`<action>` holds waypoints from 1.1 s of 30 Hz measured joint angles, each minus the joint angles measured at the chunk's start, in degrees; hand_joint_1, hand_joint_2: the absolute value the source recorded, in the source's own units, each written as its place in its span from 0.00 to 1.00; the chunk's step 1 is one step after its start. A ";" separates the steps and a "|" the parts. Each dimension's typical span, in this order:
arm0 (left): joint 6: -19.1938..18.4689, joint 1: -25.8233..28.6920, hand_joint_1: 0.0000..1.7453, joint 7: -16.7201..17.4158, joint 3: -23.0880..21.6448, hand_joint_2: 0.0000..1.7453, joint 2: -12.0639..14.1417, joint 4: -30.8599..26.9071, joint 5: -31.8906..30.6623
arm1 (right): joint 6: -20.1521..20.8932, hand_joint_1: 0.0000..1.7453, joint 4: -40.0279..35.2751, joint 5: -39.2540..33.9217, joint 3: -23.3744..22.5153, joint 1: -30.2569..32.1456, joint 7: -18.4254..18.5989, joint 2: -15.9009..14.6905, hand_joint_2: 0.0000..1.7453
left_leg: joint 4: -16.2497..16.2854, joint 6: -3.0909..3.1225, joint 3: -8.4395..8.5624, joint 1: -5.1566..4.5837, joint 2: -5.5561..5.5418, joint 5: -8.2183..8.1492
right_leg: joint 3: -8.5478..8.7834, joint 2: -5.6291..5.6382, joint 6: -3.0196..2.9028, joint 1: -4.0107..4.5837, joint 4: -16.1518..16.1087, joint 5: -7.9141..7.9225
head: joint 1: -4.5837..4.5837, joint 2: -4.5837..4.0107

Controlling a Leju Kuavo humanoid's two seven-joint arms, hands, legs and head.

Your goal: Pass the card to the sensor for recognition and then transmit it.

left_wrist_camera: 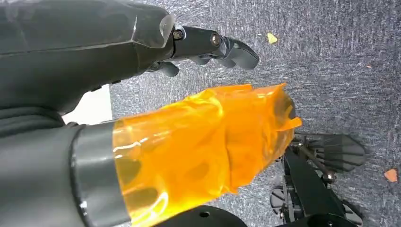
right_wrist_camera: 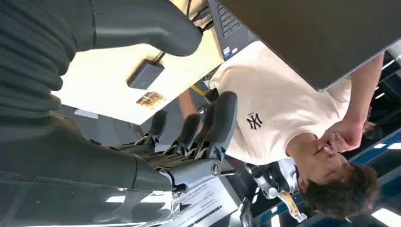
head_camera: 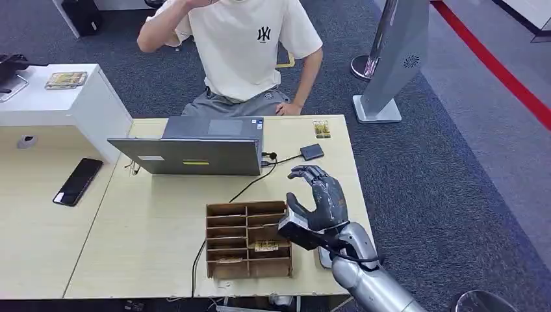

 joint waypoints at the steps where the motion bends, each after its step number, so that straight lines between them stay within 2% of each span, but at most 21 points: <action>1: 0.00 0.07 0.00 -0.04 0.00 0.00 0.00 0.00 0.00 | 0.02 0.45 -0.72 0.50 0.00 0.38 0.28 -0.28 1.00 | 0.00 0.00 0.00 0.00 0.00 0.00 | 0.00 0.00 0.00 0.00 0.00 0.00 | 0.00 0.00; 5: 0.00 0.25 0.00 -0.33 0.02 0.00 0.00 0.00 0.02 | 0.77 0.47 -3.30 2.05 0.00 1.59 0.87 -1.31 1.00 | 0.00 0.00 0.00 0.00 0.01 0.00 | 0.00 0.00 0.00 0.00 0.00 0.00 | 0.00 0.00; 9: -0.04 0.34 0.00 -0.44 0.31 0.00 0.02 0.00 0.02 | 2.18 0.42 -5.90 3.17 0.09 2.60 1.60 -2.34 1.00 | 0.00 0.00 -0.01 0.00 0.00 0.00 | 0.00 0.00 0.00 0.00 0.00 0.00 | 0.00 0.00; 12: -0.17 0.33 0.00 -0.46 0.59 0.00 0.02 0.00 0.00 | 3.61 0.54 -7.17 3.56 0.37 2.95 1.81 -3.08 1.00 | 0.00 0.00 -0.01 0.00 0.01 0.00 | 0.00 0.00 0.00 0.00 0.00 0.00 | 0.00 0.00; 13: -0.20 0.33 0.00 -0.46 0.63 0.00 0.02 0.00 0.00 | 4.18 0.44 -7.52 3.85 0.55 3.01 1.97 -3.32 1.00 | 0.00 0.00 -0.01 0.00 0.01 0.00 | 0.00 0.00 0.00 0.00 0.00 0.00 | 0.00 0.00; 22: -0.54 0.29 0.00 -0.46 0.83 0.00 0.07 0.00 -0.30 | 10.29 0.44 -8.70 4.56 3.49 2.90 4.52 -5.46 1.00 | 0.00 0.00 -0.02 0.00 0.00 0.00 | 0.00 0.00 0.00 0.00 0.00 0.00 | 0.00 0.00; 28: -0.70 0.18 0.00 -0.44 0.83 0.00 0.11 0.00 -0.33 | 11.89 0.42 -7.91 7.10 5.86 1.61 6.75 -6.25 1.00 | 0.00 0.00 -0.01 0.00 0.01 0.00 | 0.00 0.00 0.01 0.00 0.00 0.01 | 0.00 0.00; 30: -0.70 0.16 0.00 -0.44 0.85 0.00 0.11 0.00 -0.26 | 12.04 0.44 -7.60 7.49 6.41 1.16 7.19 -6.40 1.00 | 0.00 0.00 -0.01 0.00 0.01 0.00 | 0.00 0.00 0.02 0.00 0.00 0.01 | 0.00 0.00; 31: -0.70 0.16 0.00 -0.41 0.85 0.00 0.11 0.00 -0.24 | 12.04 0.57 -7.45 7.49 6.71 0.98 7.32 -6.51 1.00 | 0.00 0.00 -0.01 0.00 0.01 0.00 | 0.00 0.00 0.02 0.00 0.00 0.02 | 0.00 0.00; 32: -0.70 0.16 0.00 -0.39 0.87 0.00 0.11 0.00 -0.24 | 12.04 0.51 -7.39 7.52 6.91 0.85 7.61 -6.58 1.00 | 0.00 0.00 -0.01 0.00 0.01 0.00 | 0.00 0.00 0.02 0.00 0.00 0.02 | 0.00 0.00; 33: -0.70 0.16 0.00 -0.39 0.87 0.00 0.11 0.00 -0.24 | 12.04 0.51 -7.26 7.73 7.19 0.68 7.84 -6.69 1.00 | 0.00 0.00 -0.01 0.00 0.01 0.00 | 0.00 0.00 0.02 0.00 0.00 0.02 | 0.00 0.00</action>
